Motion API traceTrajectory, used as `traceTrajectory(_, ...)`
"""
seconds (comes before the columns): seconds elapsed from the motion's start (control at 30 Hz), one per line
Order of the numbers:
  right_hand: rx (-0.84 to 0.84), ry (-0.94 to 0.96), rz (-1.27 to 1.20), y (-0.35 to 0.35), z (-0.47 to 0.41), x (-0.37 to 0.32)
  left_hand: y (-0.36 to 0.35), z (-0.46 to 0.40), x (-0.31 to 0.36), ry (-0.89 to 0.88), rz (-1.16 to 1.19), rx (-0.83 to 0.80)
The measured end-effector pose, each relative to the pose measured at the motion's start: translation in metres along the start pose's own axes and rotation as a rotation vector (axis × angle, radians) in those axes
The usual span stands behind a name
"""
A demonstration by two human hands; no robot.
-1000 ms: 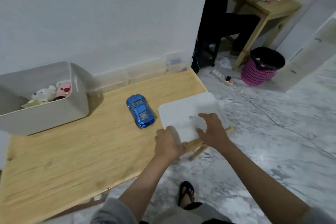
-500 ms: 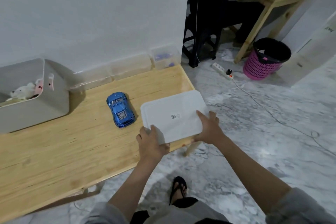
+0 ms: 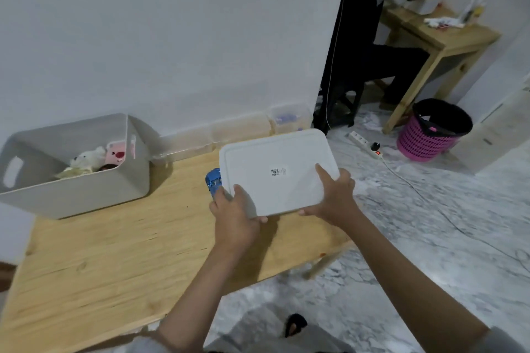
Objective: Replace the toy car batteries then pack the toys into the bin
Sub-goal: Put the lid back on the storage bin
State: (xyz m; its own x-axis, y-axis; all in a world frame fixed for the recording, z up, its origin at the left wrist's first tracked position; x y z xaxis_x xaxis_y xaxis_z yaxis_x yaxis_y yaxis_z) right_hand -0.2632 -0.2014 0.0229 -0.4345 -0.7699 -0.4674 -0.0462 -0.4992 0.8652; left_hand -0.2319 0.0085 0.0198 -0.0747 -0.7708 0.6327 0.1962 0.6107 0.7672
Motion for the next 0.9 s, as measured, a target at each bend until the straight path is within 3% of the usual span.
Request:
traceTrajectory(0.53,0.008,0.23,-0.261,-0.103,0.008,-0.327,0.281,-0.065,-0.178,0.178,-0.172,0.181)
traceTrajectory(0.9,-0.074,0.19,-0.163,-0.159,0.006,-0.414,0.336,-0.084,-0.255,0.246,-0.151,0.04)
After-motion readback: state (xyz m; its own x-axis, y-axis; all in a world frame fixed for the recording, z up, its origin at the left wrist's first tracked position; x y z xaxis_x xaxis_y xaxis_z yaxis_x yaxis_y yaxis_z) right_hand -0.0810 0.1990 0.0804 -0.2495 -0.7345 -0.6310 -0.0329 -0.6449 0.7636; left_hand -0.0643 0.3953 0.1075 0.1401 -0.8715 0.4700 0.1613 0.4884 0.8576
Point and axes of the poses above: each hand's wrist, its own z-axis away from the middle knuckle, its own y-axis out of the back of the hand, x = y × z, the point moved 1 cm from there along -z, towards the middle knuckle, and after that the axes turned 2 degrees about -y, right-handed, at the moved point
